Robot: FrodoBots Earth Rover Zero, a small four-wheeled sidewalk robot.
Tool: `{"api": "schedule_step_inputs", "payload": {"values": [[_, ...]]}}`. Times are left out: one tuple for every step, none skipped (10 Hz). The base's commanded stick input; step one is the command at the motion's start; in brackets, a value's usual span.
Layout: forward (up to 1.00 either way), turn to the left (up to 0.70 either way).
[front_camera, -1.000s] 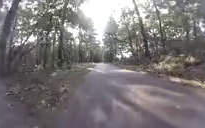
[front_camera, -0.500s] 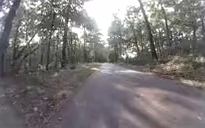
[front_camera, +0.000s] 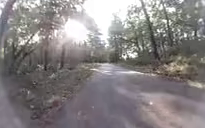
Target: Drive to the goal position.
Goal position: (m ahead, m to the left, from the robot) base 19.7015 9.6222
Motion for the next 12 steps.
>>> {"api": "schedule_step_inputs", "payload": {"values": [[0.70,-0.01],[0.70,-0.01],[0.70,-0.01],[0.70,-0.01],[0.70,-0.01],[0.70,-0.01],[0.70,-0.01],[0.70,-0.01],[0.70,-0.01],[0.70,-0.01],[0.70,-0.01],[0.70,-0.01]]}}
